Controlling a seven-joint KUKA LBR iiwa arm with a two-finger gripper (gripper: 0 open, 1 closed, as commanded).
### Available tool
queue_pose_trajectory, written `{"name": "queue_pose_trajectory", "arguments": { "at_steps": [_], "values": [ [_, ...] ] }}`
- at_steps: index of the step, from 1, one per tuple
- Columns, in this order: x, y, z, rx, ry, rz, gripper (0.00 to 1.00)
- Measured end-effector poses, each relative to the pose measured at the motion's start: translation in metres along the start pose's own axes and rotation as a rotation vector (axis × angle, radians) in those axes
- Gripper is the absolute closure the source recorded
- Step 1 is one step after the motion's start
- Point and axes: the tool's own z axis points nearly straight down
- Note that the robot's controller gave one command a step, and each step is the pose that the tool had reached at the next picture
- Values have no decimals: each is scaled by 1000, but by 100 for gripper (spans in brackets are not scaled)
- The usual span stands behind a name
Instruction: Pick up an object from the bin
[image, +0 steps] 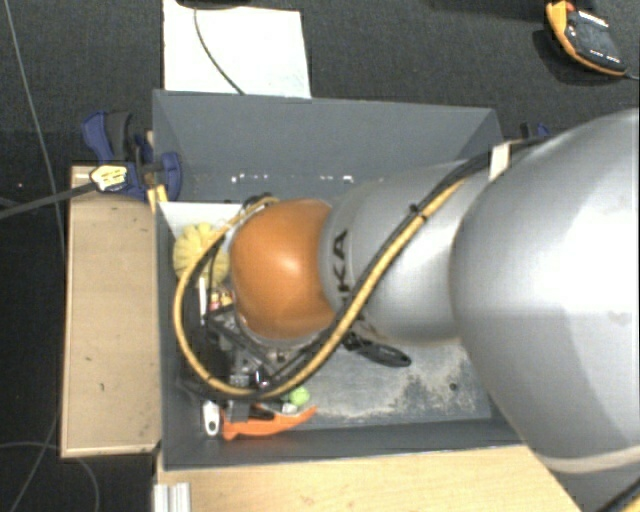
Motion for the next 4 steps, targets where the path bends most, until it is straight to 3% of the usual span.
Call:
{"name": "queue_pose_trajectory", "arguments": {
  "at_steps": [1, 2, 3, 4],
  "values": [
    [-2, -1, -4, -2, -7, 8, 0],
    [-51, -20, 38, 3, -3, 150, 0],
    [-59, -23, 45, -6, -7, 262, 0],
    [-70, -41, 57, -2, -6, 455, 0]
  ]
}}
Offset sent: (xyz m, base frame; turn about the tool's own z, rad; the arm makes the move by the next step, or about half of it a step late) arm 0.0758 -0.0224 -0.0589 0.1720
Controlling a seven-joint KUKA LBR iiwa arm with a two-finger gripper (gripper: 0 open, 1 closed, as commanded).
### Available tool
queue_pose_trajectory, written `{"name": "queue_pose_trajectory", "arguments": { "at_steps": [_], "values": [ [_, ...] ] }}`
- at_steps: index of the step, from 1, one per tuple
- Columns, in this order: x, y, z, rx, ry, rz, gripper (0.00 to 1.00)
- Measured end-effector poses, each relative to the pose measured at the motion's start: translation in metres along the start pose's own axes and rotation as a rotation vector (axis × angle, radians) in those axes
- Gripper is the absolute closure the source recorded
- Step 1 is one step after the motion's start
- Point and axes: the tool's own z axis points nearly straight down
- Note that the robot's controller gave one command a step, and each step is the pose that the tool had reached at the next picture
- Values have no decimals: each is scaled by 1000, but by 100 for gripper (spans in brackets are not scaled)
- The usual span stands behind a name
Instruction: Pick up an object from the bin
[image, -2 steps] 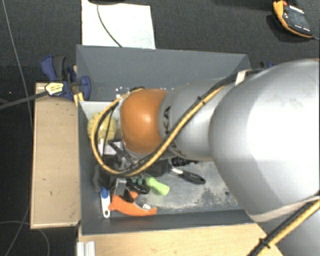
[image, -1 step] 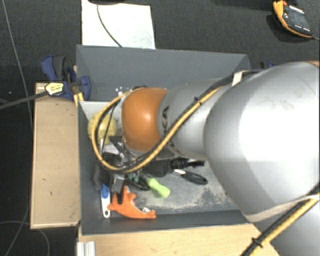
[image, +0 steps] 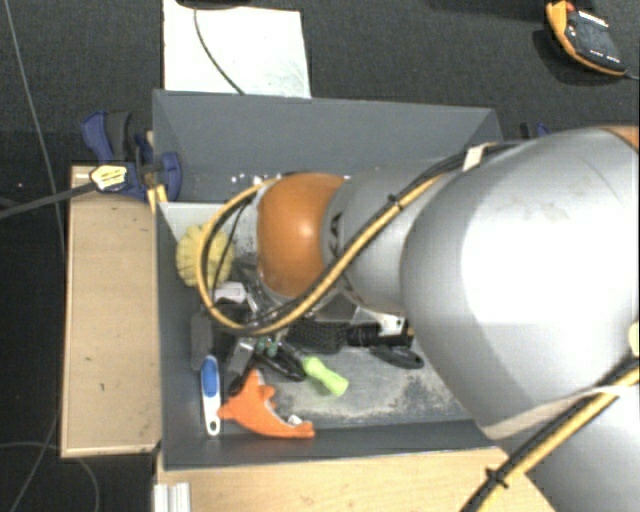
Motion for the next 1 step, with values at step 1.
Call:
{"name": "queue_pose_trajectory", "arguments": {
  "at_steps": [1],
  "values": [
    [-12, 6, 0, -7, 1, 402, 0]
  ]
}}
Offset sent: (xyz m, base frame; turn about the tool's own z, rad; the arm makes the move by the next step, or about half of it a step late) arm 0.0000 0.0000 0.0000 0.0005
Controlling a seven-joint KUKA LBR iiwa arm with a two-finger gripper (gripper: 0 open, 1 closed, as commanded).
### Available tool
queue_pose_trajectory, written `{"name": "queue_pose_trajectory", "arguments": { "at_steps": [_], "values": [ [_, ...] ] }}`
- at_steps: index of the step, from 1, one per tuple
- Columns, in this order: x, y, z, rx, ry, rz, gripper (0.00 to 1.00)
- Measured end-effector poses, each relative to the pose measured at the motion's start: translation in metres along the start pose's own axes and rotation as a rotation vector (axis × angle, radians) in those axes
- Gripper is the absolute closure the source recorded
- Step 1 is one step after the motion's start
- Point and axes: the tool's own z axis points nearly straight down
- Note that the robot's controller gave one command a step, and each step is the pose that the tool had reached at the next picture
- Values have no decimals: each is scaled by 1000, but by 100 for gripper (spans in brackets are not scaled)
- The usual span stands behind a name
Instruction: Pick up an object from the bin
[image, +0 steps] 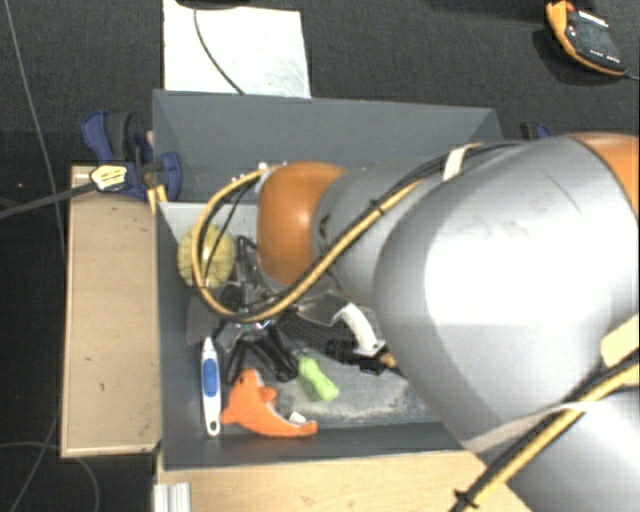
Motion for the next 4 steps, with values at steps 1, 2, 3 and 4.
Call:
{"name": "queue_pose_trajectory", "arguments": {
  "at_steps": [1, 2, 3, 4],
  "values": [
    [9, -10, -2, 7, 0, -400, 100],
    [9, -10, -1, 7, 0, -399, 100],
    [9, -11, -7, 9, 1, -399, 100],
    [10, -12, -24, 14, 5, -398, 100]
  ]
}}
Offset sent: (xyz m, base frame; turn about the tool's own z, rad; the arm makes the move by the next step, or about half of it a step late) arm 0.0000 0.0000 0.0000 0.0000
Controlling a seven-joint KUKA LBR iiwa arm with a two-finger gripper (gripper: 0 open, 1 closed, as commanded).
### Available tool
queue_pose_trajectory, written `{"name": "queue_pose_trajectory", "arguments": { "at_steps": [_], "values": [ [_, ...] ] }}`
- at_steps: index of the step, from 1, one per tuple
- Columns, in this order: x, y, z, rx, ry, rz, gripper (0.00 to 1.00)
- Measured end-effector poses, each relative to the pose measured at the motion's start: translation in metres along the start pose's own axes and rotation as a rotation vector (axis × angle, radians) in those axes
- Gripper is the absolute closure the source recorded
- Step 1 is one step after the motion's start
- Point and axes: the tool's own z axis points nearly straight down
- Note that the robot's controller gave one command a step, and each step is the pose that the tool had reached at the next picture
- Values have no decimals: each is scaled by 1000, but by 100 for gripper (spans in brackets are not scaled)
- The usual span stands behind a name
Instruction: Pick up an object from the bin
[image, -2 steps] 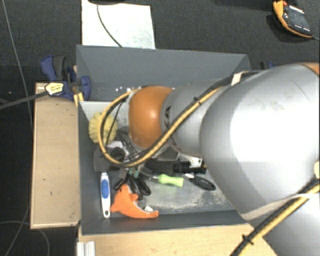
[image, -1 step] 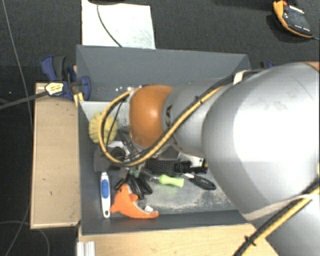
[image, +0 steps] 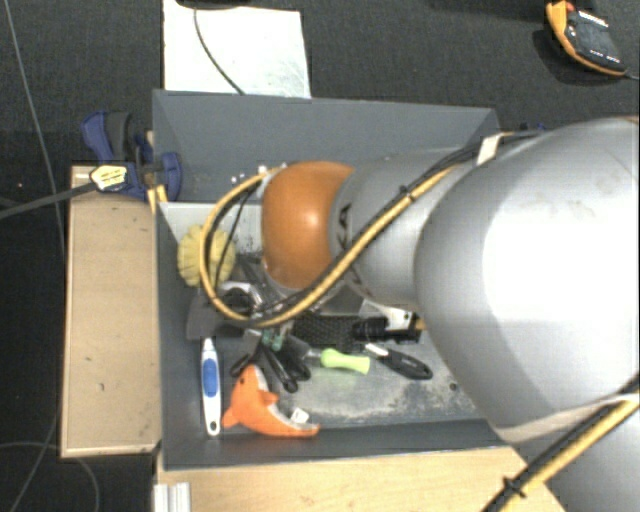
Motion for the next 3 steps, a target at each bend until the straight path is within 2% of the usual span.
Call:
{"name": "queue_pose_trajectory", "arguments": {
  "at_steps": [2, 3],
  "values": [
    [0, 0, -63, 0, -1, -3, 100],
    [-1, 0, -83, -4, -5, -4, 100]
  ]
}}
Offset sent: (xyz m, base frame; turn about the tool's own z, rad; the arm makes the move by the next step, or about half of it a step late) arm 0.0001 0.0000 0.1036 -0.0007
